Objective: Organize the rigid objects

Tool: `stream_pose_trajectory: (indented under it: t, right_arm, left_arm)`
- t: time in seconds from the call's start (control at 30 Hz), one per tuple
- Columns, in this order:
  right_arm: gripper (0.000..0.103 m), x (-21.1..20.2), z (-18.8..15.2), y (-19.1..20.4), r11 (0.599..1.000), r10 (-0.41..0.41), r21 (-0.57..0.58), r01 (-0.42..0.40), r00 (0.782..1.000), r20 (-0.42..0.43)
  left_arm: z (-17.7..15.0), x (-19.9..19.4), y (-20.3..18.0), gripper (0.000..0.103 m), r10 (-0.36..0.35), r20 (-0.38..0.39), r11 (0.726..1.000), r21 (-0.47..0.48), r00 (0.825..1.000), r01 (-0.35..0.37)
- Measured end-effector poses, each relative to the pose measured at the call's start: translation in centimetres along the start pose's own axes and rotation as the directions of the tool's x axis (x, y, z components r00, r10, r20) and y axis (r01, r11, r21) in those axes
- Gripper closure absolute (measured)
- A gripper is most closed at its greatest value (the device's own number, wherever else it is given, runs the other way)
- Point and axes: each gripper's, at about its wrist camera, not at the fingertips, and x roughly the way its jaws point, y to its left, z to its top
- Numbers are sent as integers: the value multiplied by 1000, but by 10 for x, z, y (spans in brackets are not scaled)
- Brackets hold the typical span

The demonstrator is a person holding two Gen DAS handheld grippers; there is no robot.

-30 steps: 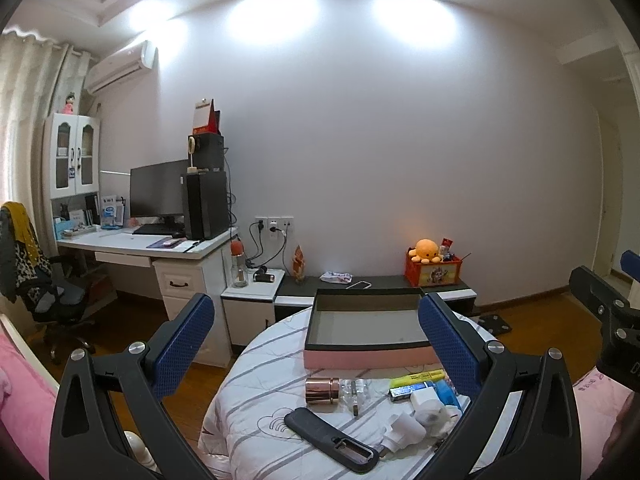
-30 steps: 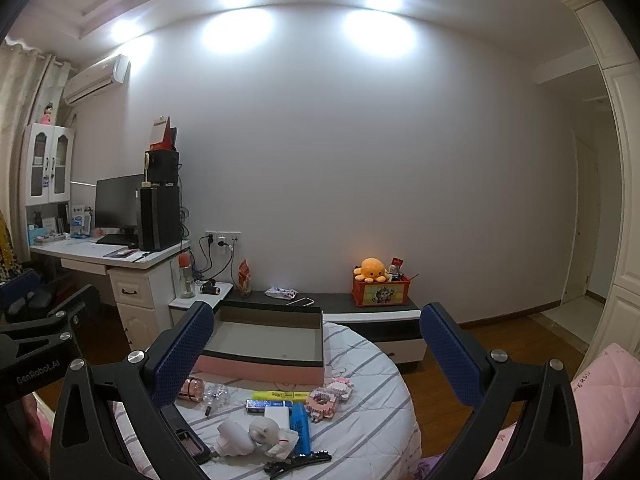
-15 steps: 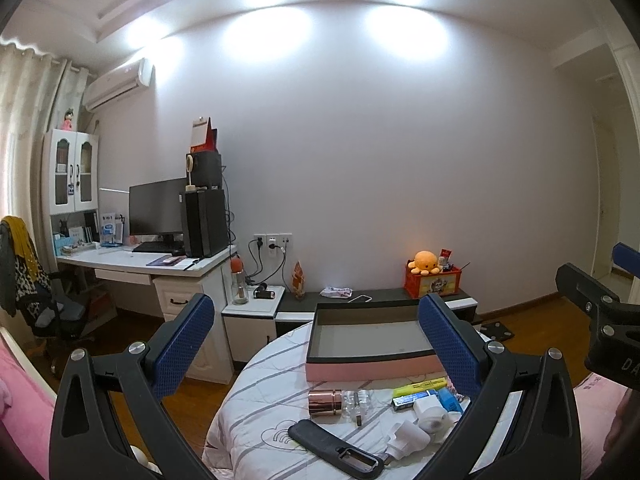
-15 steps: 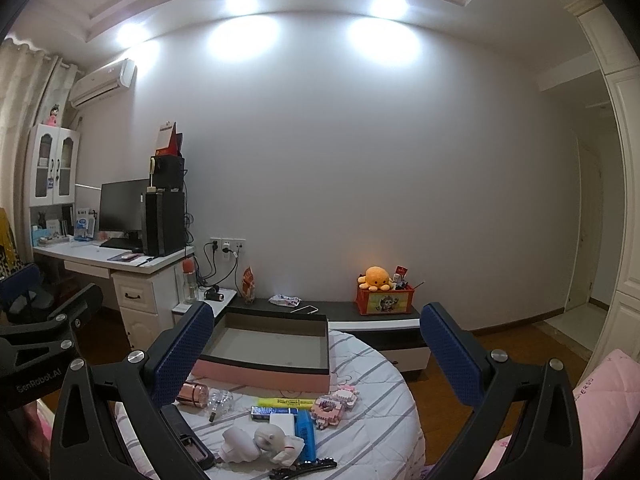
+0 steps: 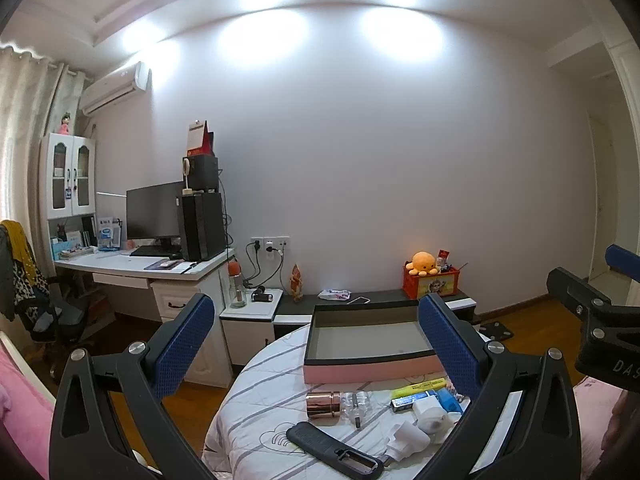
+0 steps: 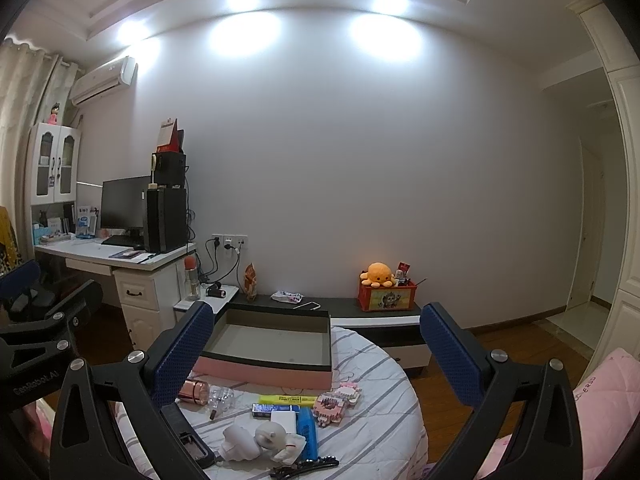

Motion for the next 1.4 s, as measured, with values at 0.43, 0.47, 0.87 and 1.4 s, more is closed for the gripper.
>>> stream_pose_trajectory:
  t: [0.43, 0.47, 0.87, 1.4]
  right_arm:
    - [0, 17, -11, -5, 1000, 4, 7, -4, 999, -47]
    - [0, 20, -13, -7, 1000, 5, 7, -4, 999, -54]
    - [0, 66, -68, -30, 999, 0, 45, 11, 974, -228]
    - [0, 103, -161, -36, 999, 51, 37, -37, 869, -492]
  left_arm:
    - [-11, 20, -8, 0, -7, -56, 1000, 16, 998, 8]
    - [-13, 22, -9, 0, -10, -65, 1000, 16, 998, 11]
    - [-81, 84, -6, 0, -42, -343, 999, -4, 938, 43]
    - [-196, 154, -15, 0, -18, -679, 999, -46, 733, -19]
